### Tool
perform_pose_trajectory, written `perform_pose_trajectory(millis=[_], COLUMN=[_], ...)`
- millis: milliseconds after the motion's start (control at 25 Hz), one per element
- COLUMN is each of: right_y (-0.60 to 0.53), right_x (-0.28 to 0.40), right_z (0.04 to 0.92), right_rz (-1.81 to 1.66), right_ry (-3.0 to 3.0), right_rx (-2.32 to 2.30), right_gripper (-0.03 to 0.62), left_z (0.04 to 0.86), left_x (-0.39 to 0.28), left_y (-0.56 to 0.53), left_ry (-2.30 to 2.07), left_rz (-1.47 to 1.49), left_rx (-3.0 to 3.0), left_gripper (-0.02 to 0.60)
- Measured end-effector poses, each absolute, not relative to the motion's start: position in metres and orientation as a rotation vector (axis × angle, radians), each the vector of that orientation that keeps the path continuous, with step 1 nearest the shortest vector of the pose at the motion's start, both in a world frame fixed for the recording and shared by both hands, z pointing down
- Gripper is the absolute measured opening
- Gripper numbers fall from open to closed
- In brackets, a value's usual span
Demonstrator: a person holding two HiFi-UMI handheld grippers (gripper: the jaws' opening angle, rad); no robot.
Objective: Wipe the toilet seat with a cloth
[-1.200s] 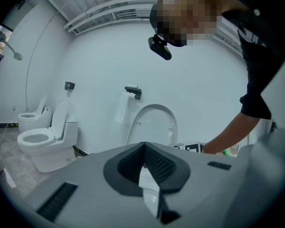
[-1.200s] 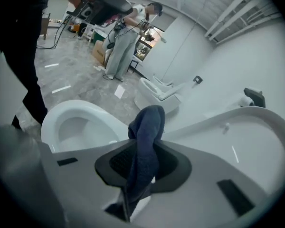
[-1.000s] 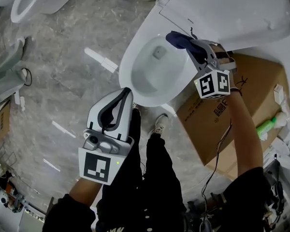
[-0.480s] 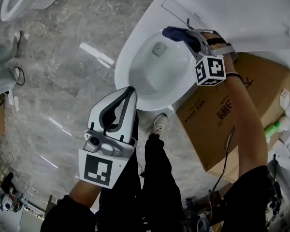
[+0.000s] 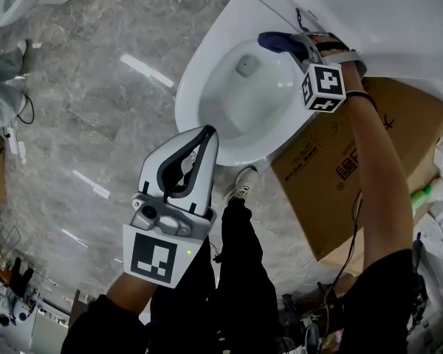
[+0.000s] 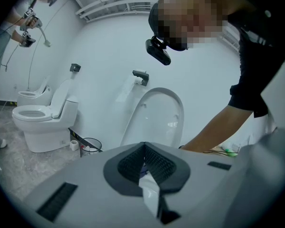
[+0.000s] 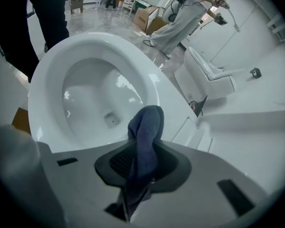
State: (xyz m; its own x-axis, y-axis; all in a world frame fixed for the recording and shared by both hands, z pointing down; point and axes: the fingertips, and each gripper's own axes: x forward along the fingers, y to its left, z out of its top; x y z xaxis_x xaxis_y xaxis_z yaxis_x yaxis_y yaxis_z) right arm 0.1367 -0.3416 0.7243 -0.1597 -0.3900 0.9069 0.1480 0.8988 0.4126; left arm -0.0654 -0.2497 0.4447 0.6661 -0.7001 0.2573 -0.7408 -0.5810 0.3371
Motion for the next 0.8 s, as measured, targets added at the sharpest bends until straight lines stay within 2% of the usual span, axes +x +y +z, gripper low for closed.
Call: perform_pose_trajectory(millis=[800], right_y=[-0.337], right_x=[0.152], right_z=[0.735], right_rz=[-0.369], right_ry=[-1.697], right_rx=[0.235], right_gripper=[0.072], left_z=[0.462], left_x=[-0.046], left_y=[-0.273], left_ry=[-1.146], left_rz=[0.16], left_rx=[2.478], left_gripper=[0.011])
